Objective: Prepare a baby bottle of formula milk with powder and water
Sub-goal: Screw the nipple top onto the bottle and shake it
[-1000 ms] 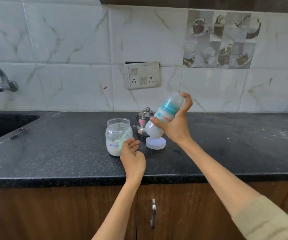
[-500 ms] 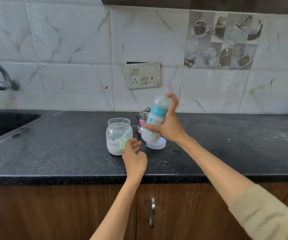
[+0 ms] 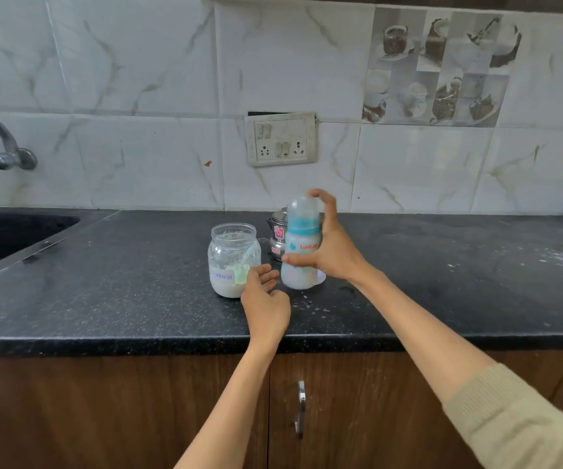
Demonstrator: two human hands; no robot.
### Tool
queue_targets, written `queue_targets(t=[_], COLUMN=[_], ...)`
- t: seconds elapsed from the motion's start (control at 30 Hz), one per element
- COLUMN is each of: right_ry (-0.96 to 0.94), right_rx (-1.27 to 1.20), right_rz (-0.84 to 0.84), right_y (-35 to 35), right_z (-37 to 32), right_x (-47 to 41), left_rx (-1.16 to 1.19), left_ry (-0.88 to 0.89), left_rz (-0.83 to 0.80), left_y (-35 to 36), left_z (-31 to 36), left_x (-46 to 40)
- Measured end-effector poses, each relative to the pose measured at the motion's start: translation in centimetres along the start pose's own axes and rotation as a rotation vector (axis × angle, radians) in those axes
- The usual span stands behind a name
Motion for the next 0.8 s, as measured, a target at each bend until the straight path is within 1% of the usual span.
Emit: queue_targets(t=[0.07, 0.13, 0.17, 0.23, 0.27, 0.3, 0.33, 0.37, 0.47, 0.57, 0.67, 0.7, 0.77, 0.8], right_ry=[0.004, -0.009, -0.020, -0.024, -0.020, -0.018, -0.019, -0.020, -0.006, -0.007, -0.017, -0.009, 0.004, -0.001], right_rx=[-0.056, 0.015, 0.015, -0.080, -0.112, -0.082, -0.030, 0.002, -0.075, 0.025, -0.042, -0.044, 0.065, 0.064], right_rz=[0.061, -0.038, -0.037, 0.112, 0.136, 0.080, -0.013, -0.053, 0.057, -0.068, 0.079, 0.044, -0.128, -0.135], right_y=[-0.8, 0.3, 0.3, -1.5, -2.0, -1.5, -0.6, -0.2, -1.3, 0.1, -1.8, -1.4, 0.3, 0.2], right_z=[0.1, -0.4, -0.4, -0.4, -0.3, -0.6, -1.0, -0.9, -0.4, -0.6, 0.1, -0.1, -0.8, -1.0], right_x=[-0.1, 0.0, 0.0, 0.0, -0.1, -0.2, -0.1, 0.0, 0.1, 0.4, 0.3, 0.3, 0.4, 0.3], left_rx=[0.010, 0.010, 0.012, 0.026, 0.032, 0.033, 0.028, 0.025, 0.036, 0.029, 0.031, 0.028, 0.012, 0.011], left_ry=[0.002, 0.001, 0.002, 0.007, 0.008, 0.008, 0.007, 0.006, 0.011, 0.016, 0.022, 0.021, 0.018, 0.019], left_rz=[-0.004, 0.002, 0.000, -0.009, -0.010, -0.007, -0.007, -0.010, -0.012, -0.004, -0.011, -0.009, -0.015, -0.016], left_y=[0.0, 0.0, 0.0, 0.0, 0.0, 0.0, 0.0, 0.1, 0.0, 0.0, 0.1, 0.1, 0.2, 0.2], left_z=[0.0, 0.0, 0.0, -0.1, -0.1, -0.1, 0.0, 0.0, 0.0, 0.0, 0.0, 0.0, 0.0, -0.1], left_x=[-0.1, 0.0, 0.0, -0.1, -0.1, -0.1, -0.1, 0.0, -0.1, 0.0, -0.1, -0.2, -0.1, -0.1])
Point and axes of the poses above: each hand's wrist, its own x-axis away from the middle knuckle, its own y-axis out of the palm, z = x × y, the point moved 10 cm from there along -x, towards the middle knuckle, and after that the axes turned 4 degrees about -x, right-handed, at the moved point
